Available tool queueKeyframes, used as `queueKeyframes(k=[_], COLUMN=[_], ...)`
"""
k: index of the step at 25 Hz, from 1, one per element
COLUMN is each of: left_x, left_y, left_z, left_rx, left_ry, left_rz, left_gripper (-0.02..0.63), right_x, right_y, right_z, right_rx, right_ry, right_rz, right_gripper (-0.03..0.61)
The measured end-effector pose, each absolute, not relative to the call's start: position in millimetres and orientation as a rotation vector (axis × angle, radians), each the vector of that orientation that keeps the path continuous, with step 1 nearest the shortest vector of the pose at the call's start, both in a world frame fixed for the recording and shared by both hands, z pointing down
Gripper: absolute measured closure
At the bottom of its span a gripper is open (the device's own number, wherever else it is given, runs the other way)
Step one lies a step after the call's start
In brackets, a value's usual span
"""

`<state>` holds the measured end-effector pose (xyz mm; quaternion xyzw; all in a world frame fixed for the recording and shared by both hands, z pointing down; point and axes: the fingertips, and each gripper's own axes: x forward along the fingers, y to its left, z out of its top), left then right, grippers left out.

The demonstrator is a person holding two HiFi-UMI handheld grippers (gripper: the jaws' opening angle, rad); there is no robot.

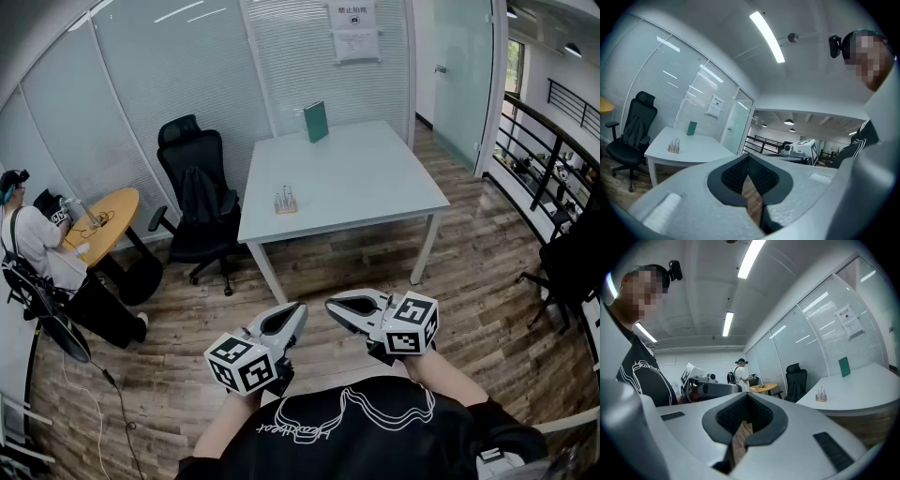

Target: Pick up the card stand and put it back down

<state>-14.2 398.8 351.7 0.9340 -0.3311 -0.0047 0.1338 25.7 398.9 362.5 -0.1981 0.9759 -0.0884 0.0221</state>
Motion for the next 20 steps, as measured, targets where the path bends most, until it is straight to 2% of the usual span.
queueKeyframes(k=[20], left_x=[17.0], left_y=[384.3], left_z=[370.7], left_rx=[2.681], left_ry=[-0.921], left_rz=[0.020], left_gripper=[0.600], right_x=[56.5], right_y=[388.3], right_z=[375.0], right_rx=[-0.635], right_ry=[2.947], right_rz=[-0.374], right_gripper=[0.569])
